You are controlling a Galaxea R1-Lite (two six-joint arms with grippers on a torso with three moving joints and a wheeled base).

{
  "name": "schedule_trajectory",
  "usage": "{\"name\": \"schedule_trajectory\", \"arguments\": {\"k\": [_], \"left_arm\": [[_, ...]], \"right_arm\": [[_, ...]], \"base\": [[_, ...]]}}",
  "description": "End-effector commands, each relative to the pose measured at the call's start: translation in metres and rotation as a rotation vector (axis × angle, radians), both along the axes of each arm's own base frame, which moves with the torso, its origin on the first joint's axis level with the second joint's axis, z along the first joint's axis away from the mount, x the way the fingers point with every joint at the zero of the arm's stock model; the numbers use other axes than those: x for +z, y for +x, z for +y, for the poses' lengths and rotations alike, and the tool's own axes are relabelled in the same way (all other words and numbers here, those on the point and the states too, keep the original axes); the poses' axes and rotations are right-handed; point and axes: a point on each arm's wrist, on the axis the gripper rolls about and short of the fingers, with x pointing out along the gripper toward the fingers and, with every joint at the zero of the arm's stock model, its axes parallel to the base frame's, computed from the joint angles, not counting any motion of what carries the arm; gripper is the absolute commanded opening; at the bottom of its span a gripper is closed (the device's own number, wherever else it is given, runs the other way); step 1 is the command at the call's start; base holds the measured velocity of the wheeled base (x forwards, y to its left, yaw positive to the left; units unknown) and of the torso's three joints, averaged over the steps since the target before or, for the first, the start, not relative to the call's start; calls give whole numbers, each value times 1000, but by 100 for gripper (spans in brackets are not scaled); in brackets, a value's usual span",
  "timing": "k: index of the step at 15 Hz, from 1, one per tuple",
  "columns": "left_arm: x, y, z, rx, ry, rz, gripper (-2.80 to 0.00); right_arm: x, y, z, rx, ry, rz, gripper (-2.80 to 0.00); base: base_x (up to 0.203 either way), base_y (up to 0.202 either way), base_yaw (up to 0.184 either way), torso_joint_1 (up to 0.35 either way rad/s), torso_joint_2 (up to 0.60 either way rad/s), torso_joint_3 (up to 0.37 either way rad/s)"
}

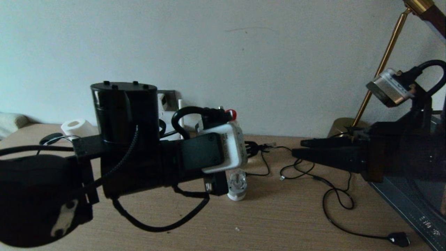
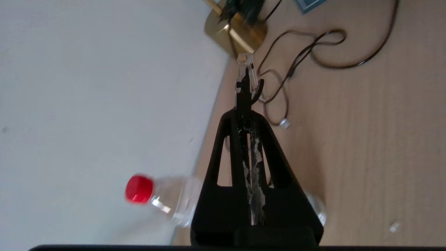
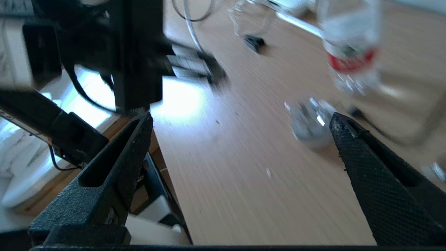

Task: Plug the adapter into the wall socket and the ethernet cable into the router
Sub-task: Hand it to the other hand

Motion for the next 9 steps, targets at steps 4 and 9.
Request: {"name": "schedule_trajectory", "arguments": {"k": [4,9], "left_arm": [[-4,-3,-6,-25,11,5,-280],[-7,4,-22,-95,5,25,-280]], "right_arm": [[-4,8,16,42,-1,4,0],[-5,9,14,15,-4,-23,0]], "base": [[0,0,0,0,0,0],[0,0,0,0,0,0]]}}
